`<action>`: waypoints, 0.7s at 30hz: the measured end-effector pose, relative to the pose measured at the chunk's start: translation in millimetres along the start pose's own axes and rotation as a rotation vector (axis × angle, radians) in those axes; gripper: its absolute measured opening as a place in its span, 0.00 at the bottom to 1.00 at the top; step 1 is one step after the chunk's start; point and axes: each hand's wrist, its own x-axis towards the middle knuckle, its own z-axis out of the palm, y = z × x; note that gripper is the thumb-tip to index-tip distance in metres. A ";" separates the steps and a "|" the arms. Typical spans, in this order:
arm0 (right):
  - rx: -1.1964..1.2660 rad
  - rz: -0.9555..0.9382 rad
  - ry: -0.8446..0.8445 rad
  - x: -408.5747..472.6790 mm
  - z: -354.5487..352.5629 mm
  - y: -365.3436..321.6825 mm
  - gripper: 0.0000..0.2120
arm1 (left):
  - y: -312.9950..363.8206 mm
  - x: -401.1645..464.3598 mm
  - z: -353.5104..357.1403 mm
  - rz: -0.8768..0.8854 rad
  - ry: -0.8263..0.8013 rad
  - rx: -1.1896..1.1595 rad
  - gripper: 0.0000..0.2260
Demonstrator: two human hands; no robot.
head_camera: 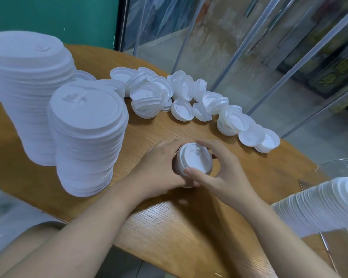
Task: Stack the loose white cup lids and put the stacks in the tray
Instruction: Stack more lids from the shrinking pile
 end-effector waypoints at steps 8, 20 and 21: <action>0.067 0.059 -0.007 0.9 2.7 0.9 0.25 | 2.3 -1.2 -3.8 0.018 -0.026 0.027 0.39; 0.036 0.131 0.103 33.0 -34.6 26.2 0.18 | 0.1 -2.6 0.0 0.051 -0.011 -0.007 0.41; -0.053 0.127 0.156 40.6 -40.1 39.8 0.17 | 0.3 -2.3 0.4 0.048 -0.010 0.000 0.41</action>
